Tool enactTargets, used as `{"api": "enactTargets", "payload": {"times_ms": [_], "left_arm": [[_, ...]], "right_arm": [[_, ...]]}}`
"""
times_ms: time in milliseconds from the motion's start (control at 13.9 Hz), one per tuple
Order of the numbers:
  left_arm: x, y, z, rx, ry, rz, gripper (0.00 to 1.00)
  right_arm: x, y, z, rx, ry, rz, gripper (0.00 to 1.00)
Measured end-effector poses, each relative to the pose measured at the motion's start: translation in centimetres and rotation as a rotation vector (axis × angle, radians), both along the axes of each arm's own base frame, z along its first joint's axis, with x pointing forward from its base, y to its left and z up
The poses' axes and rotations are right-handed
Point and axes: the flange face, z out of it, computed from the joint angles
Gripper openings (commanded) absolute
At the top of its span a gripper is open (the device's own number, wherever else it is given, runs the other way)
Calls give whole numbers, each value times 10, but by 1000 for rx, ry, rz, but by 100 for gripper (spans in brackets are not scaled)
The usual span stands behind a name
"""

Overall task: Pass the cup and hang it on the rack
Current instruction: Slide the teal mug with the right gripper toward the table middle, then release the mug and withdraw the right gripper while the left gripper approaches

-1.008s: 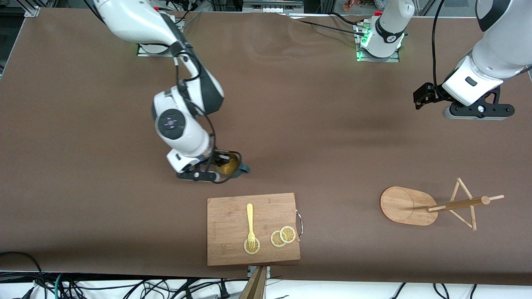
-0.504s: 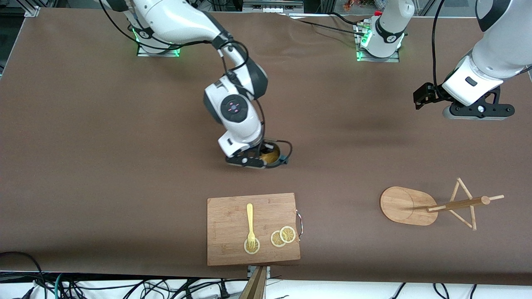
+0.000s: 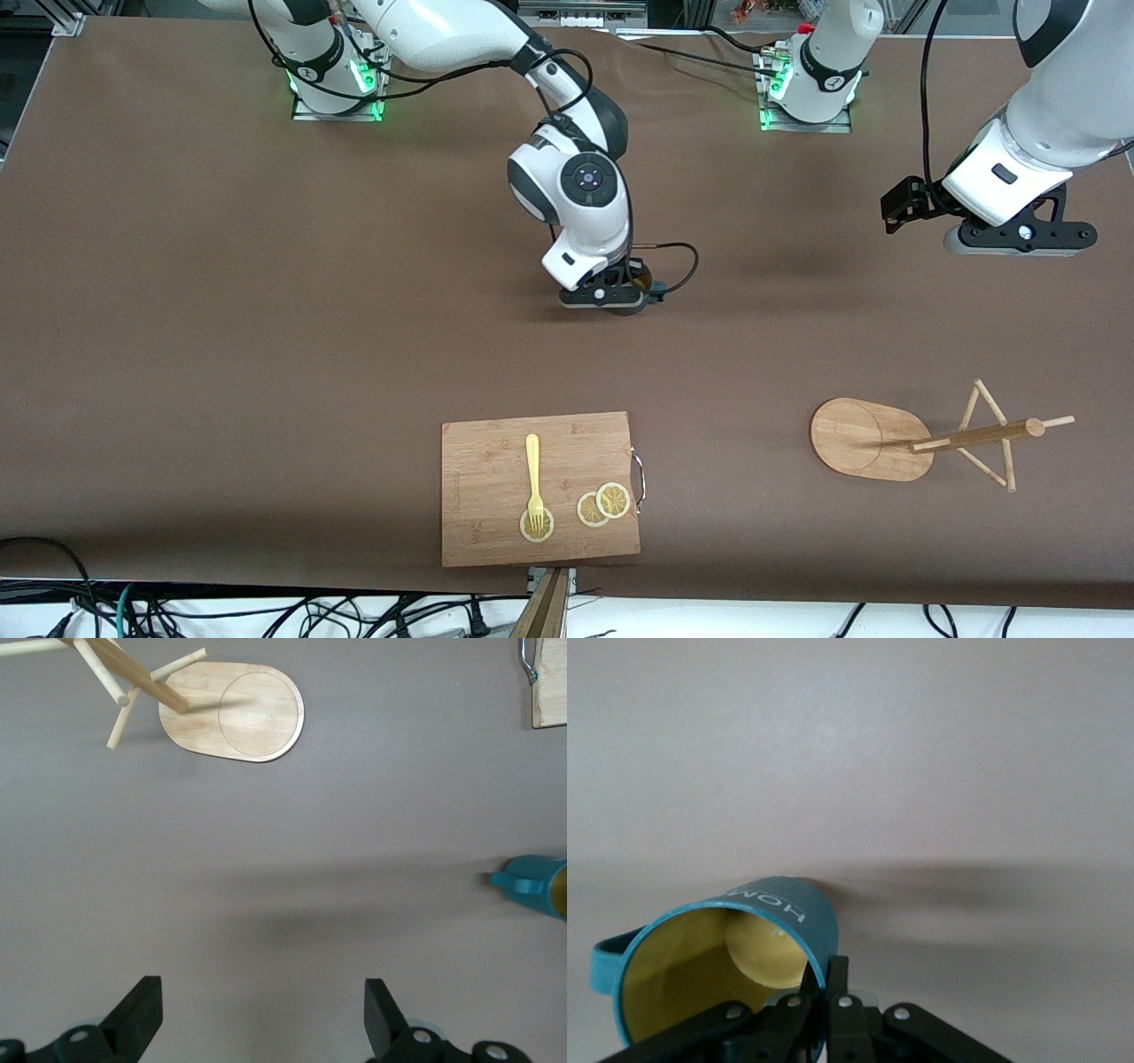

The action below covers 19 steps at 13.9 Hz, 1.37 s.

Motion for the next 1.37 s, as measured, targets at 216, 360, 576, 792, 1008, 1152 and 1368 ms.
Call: {"api": "enactTargets", "payload": {"times_ms": [216, 360, 576, 792, 1008, 1152, 1368], "left_arm": [[0, 0, 0, 0, 0, 0, 100], [0, 0, 0, 0, 0, 0, 100], [0, 0, 0, 0, 0, 0, 100], [0, 0, 0, 0, 0, 0, 100], [0, 0, 0, 0, 0, 0, 100], [0, 0, 0, 0, 0, 0, 100], [0, 0, 0, 0, 2, -1, 100]], "right_arm": [[-19, 18, -14, -21, -21, 52, 0], [-26, 25, -16, -23, -30, 68, 43], [-24, 24, -16, -21, -36, 67, 100], [-14, 21, -8, -16, -54, 64, 100], [6, 11, 20, -9, -68, 74, 100], [26, -11, 47, -38, -48, 104, 100], [65, -61, 87, -67, -27, 158, 100]]}}
